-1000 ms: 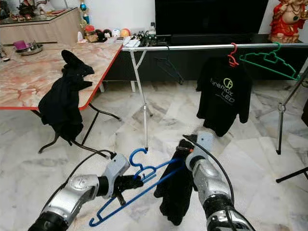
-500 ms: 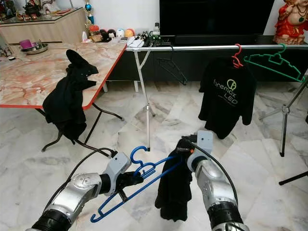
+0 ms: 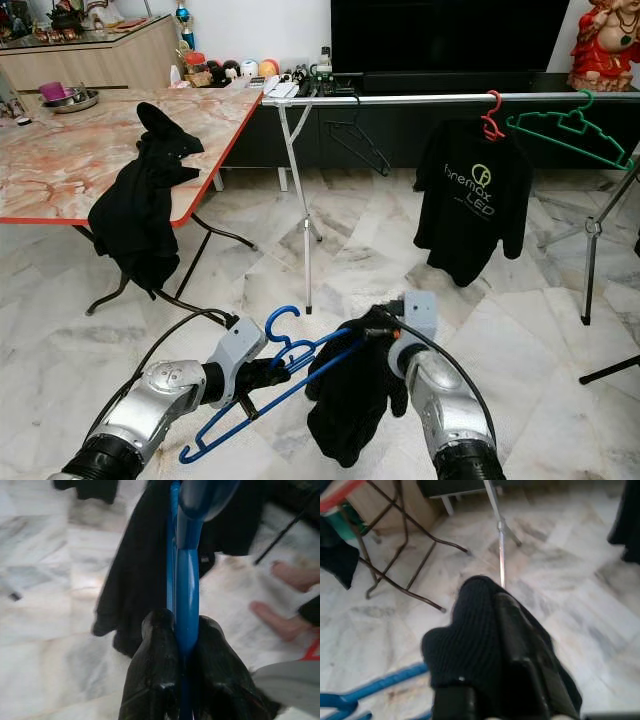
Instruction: Hang hanger
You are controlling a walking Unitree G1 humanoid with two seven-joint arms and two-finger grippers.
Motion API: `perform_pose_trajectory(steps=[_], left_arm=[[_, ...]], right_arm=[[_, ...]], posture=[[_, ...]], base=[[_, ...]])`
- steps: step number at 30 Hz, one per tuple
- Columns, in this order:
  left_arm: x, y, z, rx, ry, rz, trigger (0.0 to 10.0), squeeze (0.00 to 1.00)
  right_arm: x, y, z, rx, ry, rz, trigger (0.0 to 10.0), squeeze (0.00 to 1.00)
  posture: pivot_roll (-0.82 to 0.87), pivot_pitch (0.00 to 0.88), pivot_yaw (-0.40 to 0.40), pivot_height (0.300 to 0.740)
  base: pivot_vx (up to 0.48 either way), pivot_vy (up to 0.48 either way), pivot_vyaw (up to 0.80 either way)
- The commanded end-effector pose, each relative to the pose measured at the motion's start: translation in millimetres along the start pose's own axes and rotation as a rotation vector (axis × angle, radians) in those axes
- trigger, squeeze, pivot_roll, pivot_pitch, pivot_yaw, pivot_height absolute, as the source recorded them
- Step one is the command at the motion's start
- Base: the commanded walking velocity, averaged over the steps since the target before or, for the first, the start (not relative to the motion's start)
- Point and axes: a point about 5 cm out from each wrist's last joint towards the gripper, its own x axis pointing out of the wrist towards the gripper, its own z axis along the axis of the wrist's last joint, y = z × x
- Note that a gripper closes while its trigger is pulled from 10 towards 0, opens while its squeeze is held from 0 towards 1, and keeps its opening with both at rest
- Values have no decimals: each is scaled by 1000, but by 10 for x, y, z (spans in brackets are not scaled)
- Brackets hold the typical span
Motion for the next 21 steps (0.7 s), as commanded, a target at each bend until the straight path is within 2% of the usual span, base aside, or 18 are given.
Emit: perform_pose_trajectory(steps=[1, 7, 12, 14, 18, 21], left_arm=[[-30, -8, 73, -10, -34, -32, 10000, 0], [-63, -42, 92, -35, -58, -84, 10000, 0], [-81, -60, 195, -78, -128, -116, 10000, 0], [-78, -64, 201, -74, -126, -117, 10000, 0], [-59, -69, 202, -73, -124, -114, 10000, 0], [-48, -90, 202, -79, -125, -120, 10000, 0]], right_arm=[[-7, 60, 179, -43, -82, 66, 10000, 0], [-65, 68, 312, -112, -85, 173, 10000, 0], [-189, 67, 170, -288, 51, 323, 10000, 0], [-213, 78, 141, -302, 65, 355, 10000, 0], [-336, 249, 161, -323, 49, 525, 10000, 0], [-400, 299, 123, -331, 69, 595, 10000, 0]], posture=[[34, 45, 26, 740], [32, 48, 24, 740], [27, 52, 21, 740], [26, 53, 22, 740], [20, 53, 22, 740], [18, 52, 23, 740]], base=[[0, 0, 0], [0, 0, 0], [0, 0, 0], [0, 0, 0], [0, 0, 0], [0, 0, 0]])
